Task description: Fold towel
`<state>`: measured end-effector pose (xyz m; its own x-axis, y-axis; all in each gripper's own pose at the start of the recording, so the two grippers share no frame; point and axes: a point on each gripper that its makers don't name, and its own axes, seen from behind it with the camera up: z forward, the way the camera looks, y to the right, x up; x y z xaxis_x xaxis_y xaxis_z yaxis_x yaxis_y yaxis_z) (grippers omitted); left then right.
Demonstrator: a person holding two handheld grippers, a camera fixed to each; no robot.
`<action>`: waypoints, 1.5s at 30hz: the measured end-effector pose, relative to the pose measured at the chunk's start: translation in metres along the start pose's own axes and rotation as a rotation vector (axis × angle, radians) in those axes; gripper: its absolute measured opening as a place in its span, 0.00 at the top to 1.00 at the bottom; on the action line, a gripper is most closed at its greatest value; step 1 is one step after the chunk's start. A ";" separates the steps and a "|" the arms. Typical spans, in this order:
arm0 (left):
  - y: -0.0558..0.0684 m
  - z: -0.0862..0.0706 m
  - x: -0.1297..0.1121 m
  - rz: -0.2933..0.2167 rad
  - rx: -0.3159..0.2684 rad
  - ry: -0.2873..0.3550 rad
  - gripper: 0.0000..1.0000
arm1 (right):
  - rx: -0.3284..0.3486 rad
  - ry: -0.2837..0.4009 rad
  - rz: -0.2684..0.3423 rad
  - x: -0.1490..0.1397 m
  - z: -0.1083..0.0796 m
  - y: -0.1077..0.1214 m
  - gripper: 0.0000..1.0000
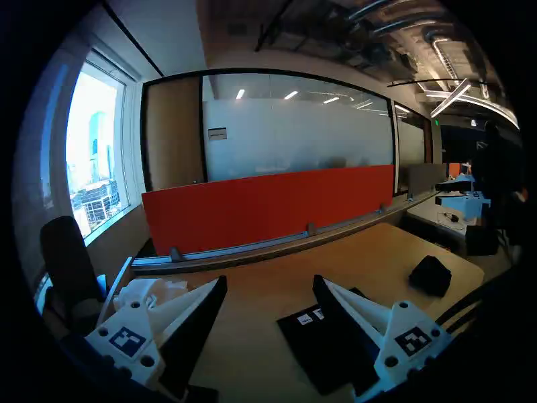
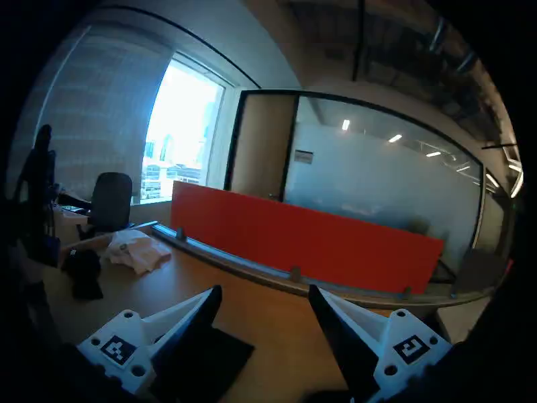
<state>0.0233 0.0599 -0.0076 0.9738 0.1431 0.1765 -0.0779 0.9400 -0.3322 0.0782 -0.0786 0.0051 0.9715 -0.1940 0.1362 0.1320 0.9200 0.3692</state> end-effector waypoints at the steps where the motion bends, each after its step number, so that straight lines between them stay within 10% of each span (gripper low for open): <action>1: 0.001 0.001 -0.002 0.004 -0.003 -0.005 0.05 | 0.006 -0.005 -0.003 -0.001 0.001 -0.002 0.00; 45: 0.061 0.030 -0.192 0.069 -0.150 -0.295 0.05 | 0.192 -0.310 -0.014 -0.195 0.011 -0.073 0.00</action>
<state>-0.1744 0.0988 -0.0342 0.8617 0.3094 0.4022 -0.0882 0.8719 -0.4817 -0.1233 -0.1119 -0.0385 0.8601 -0.3274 0.3912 0.0770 0.8413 0.5350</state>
